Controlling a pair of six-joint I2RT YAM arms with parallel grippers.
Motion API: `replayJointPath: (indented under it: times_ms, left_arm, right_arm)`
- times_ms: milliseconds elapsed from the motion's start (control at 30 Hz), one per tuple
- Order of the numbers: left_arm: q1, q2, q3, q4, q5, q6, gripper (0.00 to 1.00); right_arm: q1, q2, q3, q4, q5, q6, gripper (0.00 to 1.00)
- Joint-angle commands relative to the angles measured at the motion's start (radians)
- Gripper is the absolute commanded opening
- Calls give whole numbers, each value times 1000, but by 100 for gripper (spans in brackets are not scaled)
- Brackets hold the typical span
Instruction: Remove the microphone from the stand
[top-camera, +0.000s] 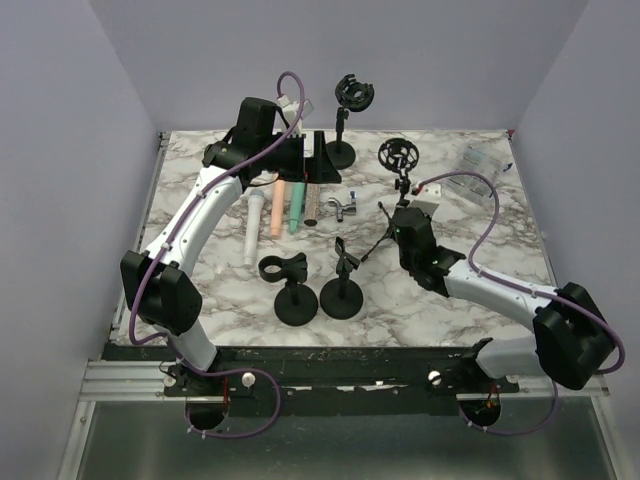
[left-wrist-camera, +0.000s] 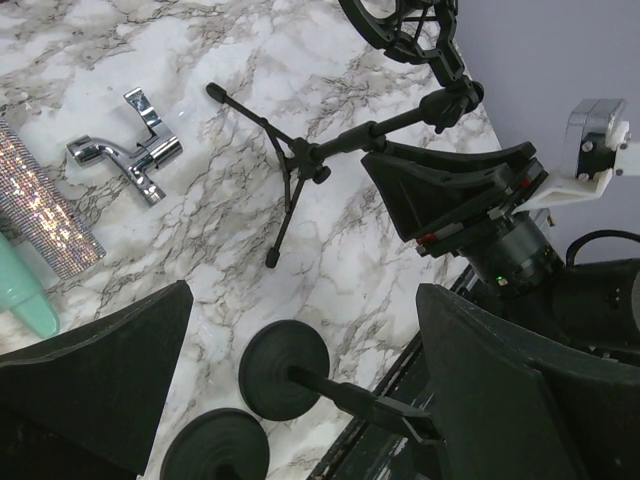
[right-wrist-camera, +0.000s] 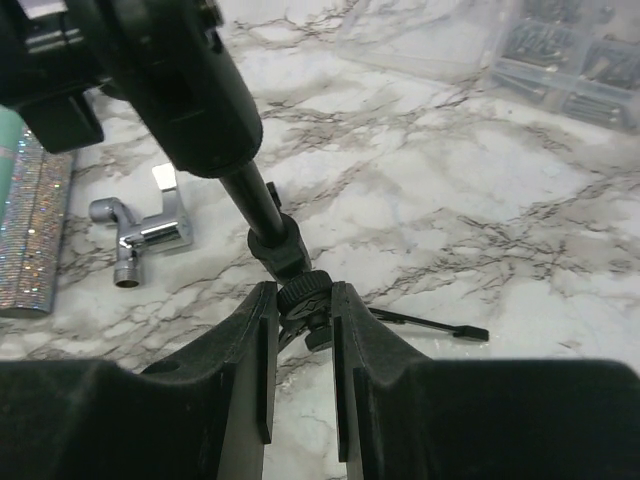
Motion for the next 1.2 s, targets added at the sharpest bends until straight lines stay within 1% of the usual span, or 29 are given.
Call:
replayJointPath:
  times_ms: [0, 267, 400, 500, 533, 567, 667, 700, 733, 767, 867, 933, 967, 1067, 1100, 1167]
  left_arm:
    - [-2, 1, -5, 16, 28, -4, 97]
    - [-2, 4, -8, 19, 28, -4, 97]
    - [-2, 6, -8, 21, 34, -7, 97]
    - [-2, 8, -9, 22, 38, -9, 97]
    - [-2, 9, -9, 22, 38, -9, 97]
    - [-2, 9, -8, 22, 38, -9, 98]
    - [-2, 8, -8, 22, 38, -7, 97]
    - [-1, 7, -8, 22, 37, -6, 97]
    - [-2, 7, -8, 21, 37, -6, 97]
    - [-1, 8, -8, 21, 36, -5, 97]
    - [-2, 9, -8, 19, 35, -3, 98]
    - [-2, 9, -8, 19, 33, -3, 97]
    - [-2, 10, -8, 19, 34, -4, 98]
    - [-2, 12, -11, 22, 33, -5, 97]
    - [-2, 13, -12, 22, 33, -6, 97]
    - [-2, 17, -13, 22, 32, -4, 97]
  right_arm:
    - [78, 88, -9, -260, 200, -79, 1]
    - [184, 222, 87, -295, 428, -179, 1]
    - [210, 246, 123, -292, 426, -229, 1]
    - [212, 227, 128, -291, 368, -230, 1]
    - [213, 213, 123, -284, 342, -222, 4]
    - [212, 187, 118, -282, 318, -202, 11]
    - [213, 96, 95, -266, 220, -146, 50]
    - [212, 67, 88, -267, 203, -123, 59]
    - [211, 31, 77, -271, 182, -91, 67]
    - [209, 1, 66, -274, 164, -70, 71]
    - [180, -92, 38, -314, 126, 11, 79]
    - [123, -161, 18, -333, 35, 58, 81]
    - [74, -204, 2, -328, -57, 83, 82]
    - [-124, -285, -35, -278, -394, 167, 83]
    - [-171, -296, -42, -252, -521, 200, 84]
    - [-256, -298, -53, -198, -716, 264, 87]
